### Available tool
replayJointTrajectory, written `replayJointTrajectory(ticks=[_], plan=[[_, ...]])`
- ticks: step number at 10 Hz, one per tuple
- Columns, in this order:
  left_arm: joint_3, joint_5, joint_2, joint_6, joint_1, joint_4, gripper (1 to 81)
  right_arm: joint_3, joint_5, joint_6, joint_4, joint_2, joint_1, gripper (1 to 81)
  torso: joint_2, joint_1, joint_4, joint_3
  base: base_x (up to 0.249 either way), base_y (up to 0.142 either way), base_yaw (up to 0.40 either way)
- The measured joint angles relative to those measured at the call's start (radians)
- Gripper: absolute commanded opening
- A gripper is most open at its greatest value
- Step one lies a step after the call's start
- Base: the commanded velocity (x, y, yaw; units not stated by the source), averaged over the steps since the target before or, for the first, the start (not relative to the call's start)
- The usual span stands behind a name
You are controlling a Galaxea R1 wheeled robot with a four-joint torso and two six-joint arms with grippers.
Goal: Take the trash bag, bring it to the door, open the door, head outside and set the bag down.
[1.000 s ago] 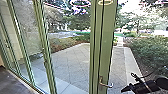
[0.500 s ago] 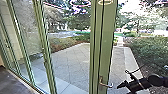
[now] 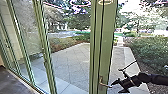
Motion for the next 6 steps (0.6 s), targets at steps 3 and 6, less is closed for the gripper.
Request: replayJointTrajectory(ticks=[3, 6], plan=[[0.0, 0.0, -0.002, 0.0, 0.0, -0.003, 1.0, -0.104, 0.0, 0.026, 0.0, 0.061, -0.017, 81.1, 0.0, 0.0, 0.0, 0.0, 0.0, 0.0, 0.0], [0.0, 0.0, -0.002, 0.0, 0.0, -0.004, 1.0, -0.197, 0.0, 0.037, 0.0, 0.1, -0.024, 81.1, 0.0, 0.0, 0.0, -0.001, 0.0, 0.0, 0.0]])
